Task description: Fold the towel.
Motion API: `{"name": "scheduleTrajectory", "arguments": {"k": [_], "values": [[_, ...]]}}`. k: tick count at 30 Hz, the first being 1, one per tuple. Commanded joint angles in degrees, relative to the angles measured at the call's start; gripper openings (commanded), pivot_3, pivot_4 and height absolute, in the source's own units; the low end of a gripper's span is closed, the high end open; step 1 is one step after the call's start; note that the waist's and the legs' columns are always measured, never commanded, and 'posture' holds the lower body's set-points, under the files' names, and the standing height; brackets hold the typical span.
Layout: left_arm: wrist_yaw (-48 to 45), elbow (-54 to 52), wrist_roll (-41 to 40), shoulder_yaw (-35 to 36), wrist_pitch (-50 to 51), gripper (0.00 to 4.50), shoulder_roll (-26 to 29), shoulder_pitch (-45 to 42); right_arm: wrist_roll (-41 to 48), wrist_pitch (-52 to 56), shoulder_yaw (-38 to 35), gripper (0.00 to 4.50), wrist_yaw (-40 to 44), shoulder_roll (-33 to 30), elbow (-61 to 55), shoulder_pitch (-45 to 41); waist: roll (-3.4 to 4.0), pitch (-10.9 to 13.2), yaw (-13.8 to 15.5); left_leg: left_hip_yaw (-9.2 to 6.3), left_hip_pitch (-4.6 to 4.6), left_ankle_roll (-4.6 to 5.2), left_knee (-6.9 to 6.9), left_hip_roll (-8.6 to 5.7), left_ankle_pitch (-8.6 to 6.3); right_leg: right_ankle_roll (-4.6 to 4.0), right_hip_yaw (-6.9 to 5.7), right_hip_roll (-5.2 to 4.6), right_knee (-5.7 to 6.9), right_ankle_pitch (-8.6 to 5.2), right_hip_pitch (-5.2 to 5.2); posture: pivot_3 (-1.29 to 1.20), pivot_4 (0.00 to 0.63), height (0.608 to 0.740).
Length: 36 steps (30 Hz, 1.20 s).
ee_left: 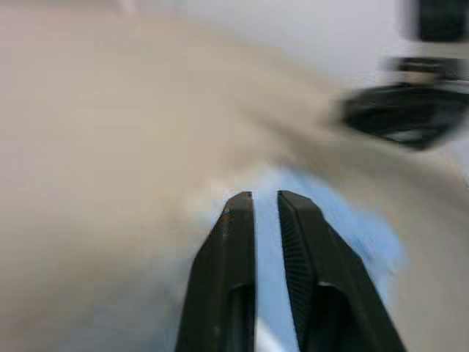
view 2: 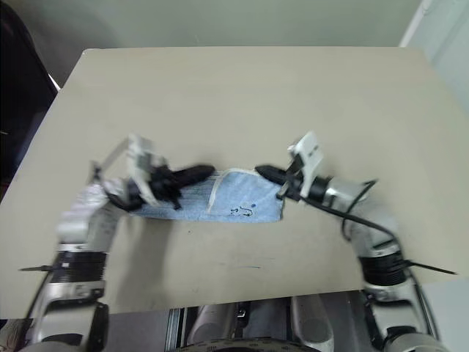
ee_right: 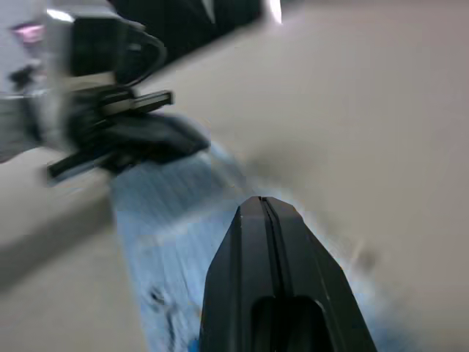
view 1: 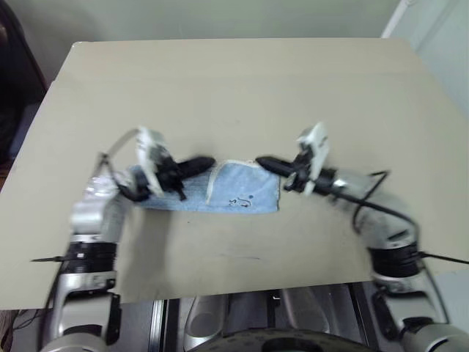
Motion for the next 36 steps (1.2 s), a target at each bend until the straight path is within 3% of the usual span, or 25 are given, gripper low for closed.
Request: {"name": "scheduleTrajectory", "arguments": {"k": [1,4,7,15,17,21,26,32,36], "values": [[0.4,-2.4,-2.2,-0.2,1.3,0.59,-0.9,-0.2,4.0,2.5,0.2,0.00,0.5,0.1,-3.0,0.4,0.00,0.0,0.0,-0.03,0.31,0.00,-0.17,0.02,-0.07,-0.02,0.02,0.03,-0.11,-0.09,0.27,0.00,0.150,0.703],[0.2,-2.4,-3.2,-0.1,3.0,0.59,-0.8,-0.8,5.2,3.2,-0.4,0.00,0.0,-0.1,-3.9,0.4,-0.02,0.0,0.2,-0.05,0.19,0.09,-0.21,0.06,-0.16,0.02,0.06,0.05,-0.10,-0.21,0.16,0.00,0.150,0.703],[0.2,-1.4,-4.4,1.0,5.1,1.16,0.2,-1.9,6.2,3.6,-1.1,0.00,-0.5,-0.4,-4.7,0.1,-0.02,0.0,0.2,-0.02,0.11,0.09,-0.16,0.07,-0.17,0.03,0.06,0.05,-0.12,-0.21,0.06,0.00,0.150,0.703],[1.9,-5.0,-9.9,6.3,13.8,3.98,6.5,-0.3,6.7,3.6,0.2,2.58,0.8,-1.3,-4.5,-0.2,-0.02,0.0,0.0,-0.02,0.19,0.18,-0.17,0.09,-0.19,-0.05,0.06,0.07,-0.10,-0.09,0.08,0.00,0.150,0.703],[2.8,-6.2,-11.4,8.1,15.9,4.50,8.2,1.4,6.1,3.2,1.1,3.20,0.8,-1.0,-4.0,-0.3,-0.02,0.0,-0.1,-0.02,0.23,0.17,-0.17,0.12,-0.20,-0.08,0.06,0.10,-0.10,-0.07,0.08,0.00,0.150,0.703],[4.8,-9.1,-13.9,13.8,24.1,4.50,15.4,8.8,6.6,4.1,3.1,4.47,2.4,-0.8,-2.5,-1.4,-0.02,0.0,-0.5,0.03,0.26,0.13,-0.19,0.27,-0.29,-0.13,0.09,0.24,-0.11,-0.10,0.05,0.00,0.150,0.703],[8.9,-6.7,-16.8,21.8,38.6,4.50,24.4,15.0,2.5,1.4,9.0,4.47,8.0,-3.7,0.3,-4.0,-0.04,0.0,-0.4,0.03,0.22,0.12,-0.23,0.57,-0.49,-0.43,0.11,0.56,-0.10,-0.15,-0.07,0.00,0.150,0.703],[12.9,-4.2,-19.0,30.3,50.7,4.50,27.0,18.8,-1.9,-2.3,13.4,4.47,14.0,-6.4,3.2,-8.2,-0.04,0.0,-0.2,-0.01,0.25,0.19,-0.50,0.62,-0.54,-0.79,0.10,0.62,0.10,-0.11,-0.33,0.00,0.150,0.703],[15.8,-4.0,-20.7,35.6,57.0,4.50,25.0,20.8,-7.5,-4.0,18.5,4.47,17.4,-10.3,3.6,-11.7,-0.08,0.0,-0.4,0.01,0.24,0.05,-0.66,0.66,-0.53,-0.91,0.09,0.65,0.10,-0.16,-0.45,0.00,0.150,0.703]]}}
